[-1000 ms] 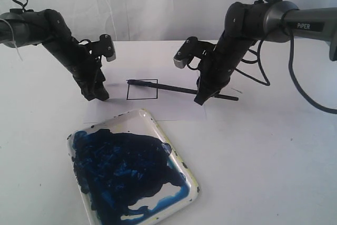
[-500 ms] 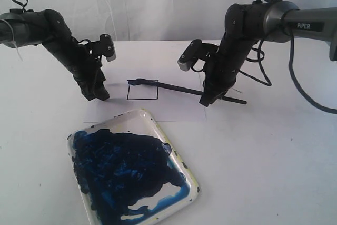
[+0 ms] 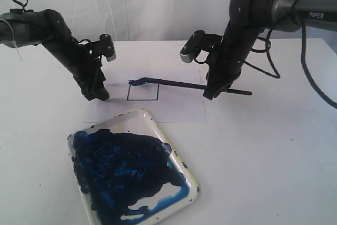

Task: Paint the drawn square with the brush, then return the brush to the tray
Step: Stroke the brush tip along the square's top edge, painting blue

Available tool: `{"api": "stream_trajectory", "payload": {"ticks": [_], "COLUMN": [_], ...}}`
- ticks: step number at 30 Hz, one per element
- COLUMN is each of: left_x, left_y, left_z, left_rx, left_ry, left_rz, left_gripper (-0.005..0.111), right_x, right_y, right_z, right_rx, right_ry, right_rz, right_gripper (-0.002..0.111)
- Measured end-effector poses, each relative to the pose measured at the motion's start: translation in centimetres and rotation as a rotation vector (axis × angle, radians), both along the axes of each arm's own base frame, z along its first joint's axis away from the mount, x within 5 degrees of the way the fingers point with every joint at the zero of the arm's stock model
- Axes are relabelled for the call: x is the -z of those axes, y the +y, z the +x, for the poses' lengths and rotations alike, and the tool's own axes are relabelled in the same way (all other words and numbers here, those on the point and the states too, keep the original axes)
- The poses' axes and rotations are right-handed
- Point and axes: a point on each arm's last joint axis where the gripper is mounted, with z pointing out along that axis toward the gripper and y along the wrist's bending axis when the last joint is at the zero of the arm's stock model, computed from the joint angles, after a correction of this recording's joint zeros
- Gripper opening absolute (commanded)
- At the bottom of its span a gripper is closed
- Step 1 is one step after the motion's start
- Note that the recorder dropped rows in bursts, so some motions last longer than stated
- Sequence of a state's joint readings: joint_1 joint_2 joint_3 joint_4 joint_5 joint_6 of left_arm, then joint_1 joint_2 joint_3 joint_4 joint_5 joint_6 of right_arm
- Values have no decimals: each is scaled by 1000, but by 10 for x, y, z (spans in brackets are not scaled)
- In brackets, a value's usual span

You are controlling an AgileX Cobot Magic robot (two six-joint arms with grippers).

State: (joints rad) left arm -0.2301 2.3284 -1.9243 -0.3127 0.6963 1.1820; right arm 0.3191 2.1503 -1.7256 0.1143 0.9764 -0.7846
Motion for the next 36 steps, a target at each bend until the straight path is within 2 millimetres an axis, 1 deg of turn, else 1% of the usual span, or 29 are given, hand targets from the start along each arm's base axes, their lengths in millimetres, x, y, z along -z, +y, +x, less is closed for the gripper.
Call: {"api": "stream_trajectory", "payload": {"ticks": [5, 7, 10, 13, 20, 29, 36], "left_x": [0, 0, 0, 0, 0, 0, 0], "left_y": [0, 0, 0, 0, 0, 0, 0], "left_z": [0, 0, 0, 0, 0, 0, 0], "left_rx": [0, 0, 0, 0, 0, 0, 0], "left_ry": [0, 0, 0, 0, 0, 0, 0], "left_rz": [0, 0, 0, 0, 0, 0, 0], "left_gripper": [69, 69, 69, 69, 69, 69, 69], "right_x": [-2, 1, 13, 14, 3, -10, -12], "right_y": [0, -1, -4, -7, -14, -15, -15], "right_z": [0, 0, 2, 2, -3, -4, -4], "right_rx": [0, -4, 17, 17, 9, 13, 22], "right_ry": [-2, 1, 19, 21, 36, 6, -10], "right_rz": [1, -11, -51, -88, -153, -149, -144], "right_gripper": [0, 0, 0, 0, 0, 0, 0]}}
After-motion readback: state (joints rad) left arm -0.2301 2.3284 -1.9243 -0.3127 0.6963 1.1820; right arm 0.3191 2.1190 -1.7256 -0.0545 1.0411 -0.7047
